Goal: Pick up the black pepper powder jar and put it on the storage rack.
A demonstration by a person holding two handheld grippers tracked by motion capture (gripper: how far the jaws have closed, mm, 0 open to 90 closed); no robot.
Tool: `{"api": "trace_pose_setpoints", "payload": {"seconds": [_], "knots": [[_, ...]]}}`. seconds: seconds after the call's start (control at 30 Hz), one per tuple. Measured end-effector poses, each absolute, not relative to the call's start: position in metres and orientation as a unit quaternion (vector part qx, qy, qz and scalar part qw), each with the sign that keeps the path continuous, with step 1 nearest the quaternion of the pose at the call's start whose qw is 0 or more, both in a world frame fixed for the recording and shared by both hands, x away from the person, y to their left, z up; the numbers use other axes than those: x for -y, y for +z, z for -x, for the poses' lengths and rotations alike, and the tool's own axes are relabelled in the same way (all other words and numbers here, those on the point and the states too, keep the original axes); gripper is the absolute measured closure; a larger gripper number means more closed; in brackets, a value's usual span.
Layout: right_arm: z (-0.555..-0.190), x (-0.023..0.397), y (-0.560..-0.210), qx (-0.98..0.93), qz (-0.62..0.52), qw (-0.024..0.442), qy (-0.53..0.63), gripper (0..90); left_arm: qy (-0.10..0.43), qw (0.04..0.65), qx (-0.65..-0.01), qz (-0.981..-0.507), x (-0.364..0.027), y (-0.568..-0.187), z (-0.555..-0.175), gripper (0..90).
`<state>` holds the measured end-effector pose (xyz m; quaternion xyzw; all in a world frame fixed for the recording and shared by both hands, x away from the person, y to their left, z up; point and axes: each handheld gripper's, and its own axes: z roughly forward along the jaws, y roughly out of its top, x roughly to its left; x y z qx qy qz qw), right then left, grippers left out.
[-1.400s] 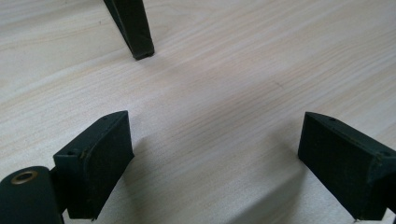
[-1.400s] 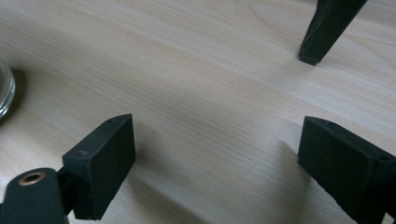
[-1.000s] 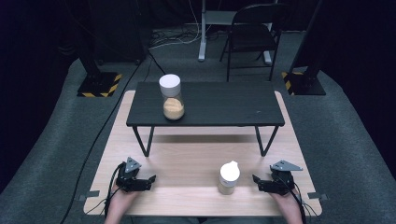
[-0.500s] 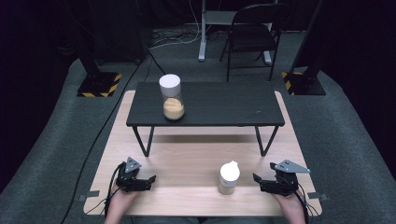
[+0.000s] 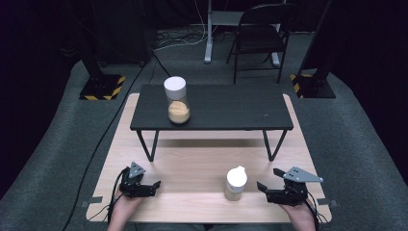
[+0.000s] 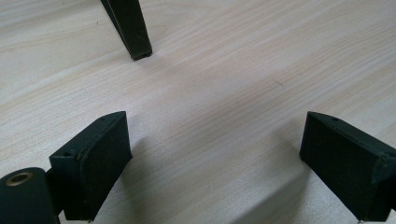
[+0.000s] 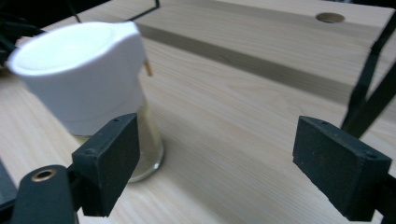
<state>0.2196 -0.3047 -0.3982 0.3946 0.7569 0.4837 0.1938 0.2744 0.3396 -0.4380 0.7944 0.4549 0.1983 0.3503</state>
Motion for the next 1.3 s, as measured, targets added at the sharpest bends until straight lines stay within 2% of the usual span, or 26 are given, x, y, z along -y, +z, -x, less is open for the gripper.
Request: {"api": "trace_pose_setpoints", "payload": {"seconds": [0.43,1.3], "knots": [[-0.227,0.302,-0.399,-0.777,-0.329,0.157,0.514,16.1,0.198,0.350,-0.455,-0.794,-0.340,-0.438,-0.274,8.2],[-0.253,0.254,-0.413,-0.808,-0.296,0.126,0.494,19.2,0.198,0.350,-0.455,-0.794,-0.340,-0.438,-0.274,8.2]]}}
